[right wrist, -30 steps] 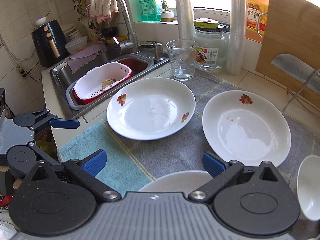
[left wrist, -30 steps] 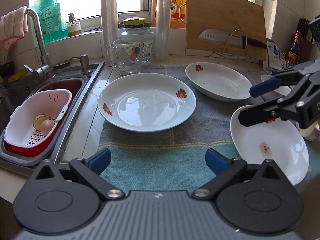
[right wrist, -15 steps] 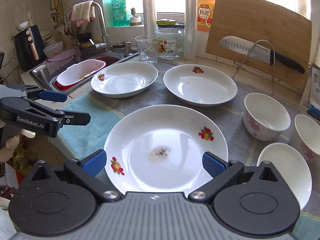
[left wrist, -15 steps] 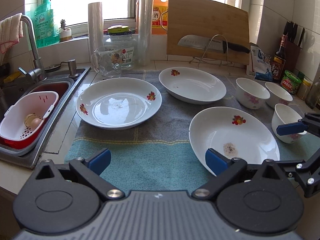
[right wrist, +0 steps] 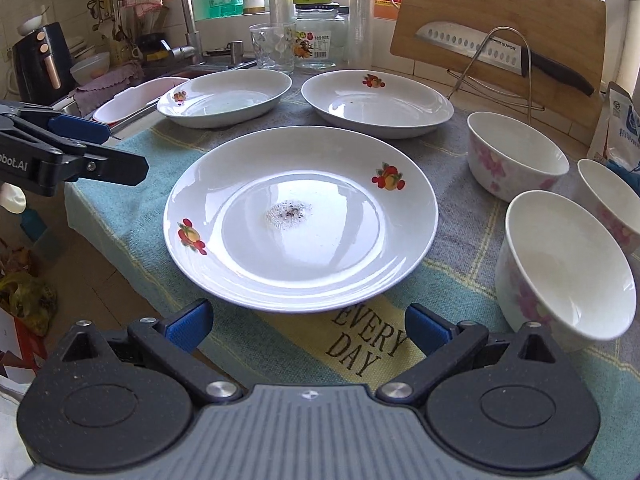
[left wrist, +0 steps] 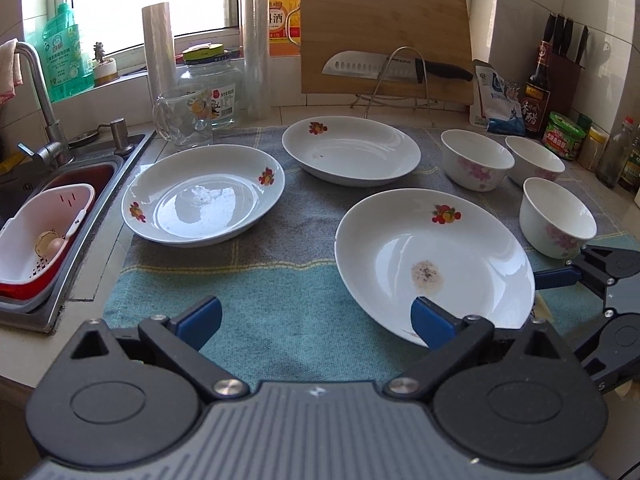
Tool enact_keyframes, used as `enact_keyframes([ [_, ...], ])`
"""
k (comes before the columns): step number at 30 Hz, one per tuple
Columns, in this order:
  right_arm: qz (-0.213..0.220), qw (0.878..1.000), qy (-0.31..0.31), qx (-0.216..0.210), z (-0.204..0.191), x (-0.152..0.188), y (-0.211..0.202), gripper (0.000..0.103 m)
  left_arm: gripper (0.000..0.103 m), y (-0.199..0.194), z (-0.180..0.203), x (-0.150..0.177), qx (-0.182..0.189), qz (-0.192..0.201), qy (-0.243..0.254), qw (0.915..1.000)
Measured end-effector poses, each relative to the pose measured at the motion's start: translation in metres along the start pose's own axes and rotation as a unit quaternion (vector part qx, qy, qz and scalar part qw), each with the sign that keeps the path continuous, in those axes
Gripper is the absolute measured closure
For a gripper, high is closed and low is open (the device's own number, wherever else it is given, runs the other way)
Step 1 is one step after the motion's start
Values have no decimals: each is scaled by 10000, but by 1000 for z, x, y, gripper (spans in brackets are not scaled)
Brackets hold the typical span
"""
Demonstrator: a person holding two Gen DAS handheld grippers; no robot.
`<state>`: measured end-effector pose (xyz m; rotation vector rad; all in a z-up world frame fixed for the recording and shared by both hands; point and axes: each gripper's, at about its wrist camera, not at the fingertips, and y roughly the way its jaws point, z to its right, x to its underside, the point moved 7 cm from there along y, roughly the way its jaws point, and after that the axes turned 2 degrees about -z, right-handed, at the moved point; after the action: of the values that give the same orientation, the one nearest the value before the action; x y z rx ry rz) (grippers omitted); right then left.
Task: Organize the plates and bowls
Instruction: 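Open and withdraw the right tool while the left tool approaches the stained plate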
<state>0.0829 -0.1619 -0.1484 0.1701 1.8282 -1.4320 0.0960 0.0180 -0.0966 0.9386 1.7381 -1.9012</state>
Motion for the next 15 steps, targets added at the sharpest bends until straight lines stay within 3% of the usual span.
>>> enact_keyframes([
  [8, 70, 9996, -272, 2, -4, -4, 13, 0, 3, 5, -5, -7, -60, -49, 124, 9999],
  [15, 397, 9985, -352, -102, 1, -2, 12, 0, 3, 27, 7, -24, 328, -207, 563, 9977],
])
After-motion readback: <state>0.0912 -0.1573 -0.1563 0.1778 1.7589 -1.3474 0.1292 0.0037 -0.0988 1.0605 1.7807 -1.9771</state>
